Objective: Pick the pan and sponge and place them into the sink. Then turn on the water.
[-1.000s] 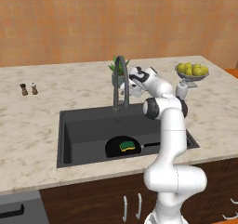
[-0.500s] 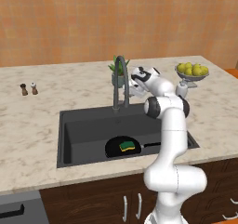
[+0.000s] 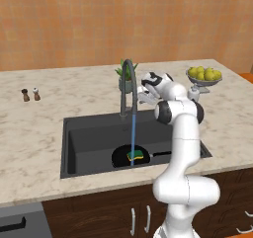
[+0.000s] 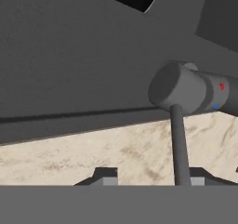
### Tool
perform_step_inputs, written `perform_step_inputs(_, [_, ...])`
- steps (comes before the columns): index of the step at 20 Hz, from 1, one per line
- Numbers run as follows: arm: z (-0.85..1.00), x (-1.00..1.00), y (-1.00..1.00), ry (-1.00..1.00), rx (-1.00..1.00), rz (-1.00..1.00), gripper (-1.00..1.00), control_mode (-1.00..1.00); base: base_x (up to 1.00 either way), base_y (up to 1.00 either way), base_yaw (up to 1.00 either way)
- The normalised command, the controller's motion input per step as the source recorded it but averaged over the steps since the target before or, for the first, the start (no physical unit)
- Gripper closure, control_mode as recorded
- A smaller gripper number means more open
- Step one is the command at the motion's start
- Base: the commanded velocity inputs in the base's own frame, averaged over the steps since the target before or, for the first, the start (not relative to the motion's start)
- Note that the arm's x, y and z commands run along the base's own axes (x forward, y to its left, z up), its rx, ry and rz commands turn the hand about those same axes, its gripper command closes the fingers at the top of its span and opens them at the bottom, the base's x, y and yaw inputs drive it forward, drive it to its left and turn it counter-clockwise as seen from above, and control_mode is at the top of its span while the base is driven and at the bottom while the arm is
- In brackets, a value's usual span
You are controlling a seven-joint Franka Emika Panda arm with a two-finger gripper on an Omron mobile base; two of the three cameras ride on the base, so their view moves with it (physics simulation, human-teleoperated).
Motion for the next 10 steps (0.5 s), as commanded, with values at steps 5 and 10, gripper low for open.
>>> perform_step_inputs(5, [-0.89,-0.68,-1.0,-0.33,0.0,0.08,1.0,-1.0,0.0,0.0,0.0])
perform_step_inputs(10, [-0.42,-0.77,-1.0,-0.3,0.0,0.06,1.0,-1.0,0.0,0.0,0.0])
